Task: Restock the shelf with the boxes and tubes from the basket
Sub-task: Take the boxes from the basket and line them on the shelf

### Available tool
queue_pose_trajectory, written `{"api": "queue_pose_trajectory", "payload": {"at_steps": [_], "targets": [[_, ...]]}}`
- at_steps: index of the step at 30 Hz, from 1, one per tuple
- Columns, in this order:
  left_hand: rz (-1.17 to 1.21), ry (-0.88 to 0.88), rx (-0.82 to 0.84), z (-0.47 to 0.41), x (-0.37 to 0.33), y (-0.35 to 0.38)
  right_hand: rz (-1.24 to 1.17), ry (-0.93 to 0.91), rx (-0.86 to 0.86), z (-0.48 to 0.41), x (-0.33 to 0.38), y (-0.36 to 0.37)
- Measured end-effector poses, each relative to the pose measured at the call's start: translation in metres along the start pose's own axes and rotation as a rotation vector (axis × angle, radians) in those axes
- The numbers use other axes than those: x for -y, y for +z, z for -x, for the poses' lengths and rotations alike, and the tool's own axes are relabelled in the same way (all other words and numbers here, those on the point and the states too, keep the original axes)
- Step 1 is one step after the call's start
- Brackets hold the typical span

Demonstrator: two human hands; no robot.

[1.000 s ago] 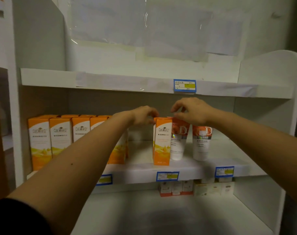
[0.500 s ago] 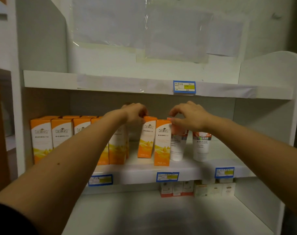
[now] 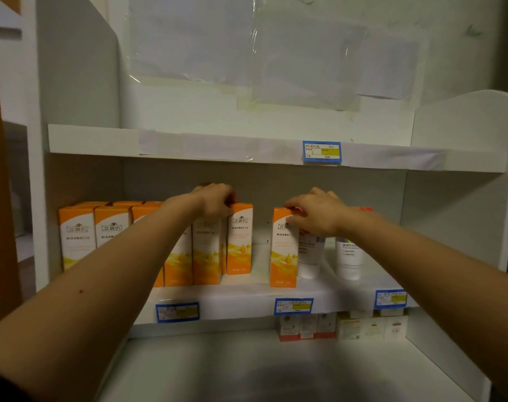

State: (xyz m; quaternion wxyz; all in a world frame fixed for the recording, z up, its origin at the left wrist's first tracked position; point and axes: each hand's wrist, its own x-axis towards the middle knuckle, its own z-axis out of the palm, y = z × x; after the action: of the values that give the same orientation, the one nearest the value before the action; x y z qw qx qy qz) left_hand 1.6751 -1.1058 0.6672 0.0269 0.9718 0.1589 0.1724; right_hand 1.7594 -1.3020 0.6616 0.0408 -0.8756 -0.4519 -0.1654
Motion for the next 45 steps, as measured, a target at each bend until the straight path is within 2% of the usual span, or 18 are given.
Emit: {"api": "queue_pose_trajectory", "payload": {"at_steps": [4,9,17,27,32,35,38,45], "targets": [[-0.016,0.004,0.002,0.003,0.001,0.000,0.011,0.008,-0.044,-0.001,0.005,0.002],[0.069,0.017,-0.049,0.010,-0.001,-0.008,-0.136,0.060,0.064,-0.008,0.015,-0.008],[0.134,-0.029,-0.106,0.024,0.021,-0.020,-0.256,-0.029,0.028,-0.024,0.052,-0.009],[0.095,-0.013,-0.105,0.028,0.027,-0.023,-0.199,-0.052,-0.002,-0.045,0.074,0.005],[0.115,0.018,-0.091,0.027,0.020,-0.020,-0.162,-0.077,-0.040,-0.037,0.066,0.015],[0.101,0.026,-0.103,0.027,0.010,-0.021,-0.193,-0.072,-0.117,-0.028,0.053,0.009],[0.075,0.056,-0.120,0.026,-0.003,-0.021,-0.202,-0.012,-0.173,-0.019,0.025,-0.002],[0.023,0.155,-0.114,0.010,-0.043,-0.007,-0.110,0.143,-0.186,0.008,-0.046,-0.013]]}}
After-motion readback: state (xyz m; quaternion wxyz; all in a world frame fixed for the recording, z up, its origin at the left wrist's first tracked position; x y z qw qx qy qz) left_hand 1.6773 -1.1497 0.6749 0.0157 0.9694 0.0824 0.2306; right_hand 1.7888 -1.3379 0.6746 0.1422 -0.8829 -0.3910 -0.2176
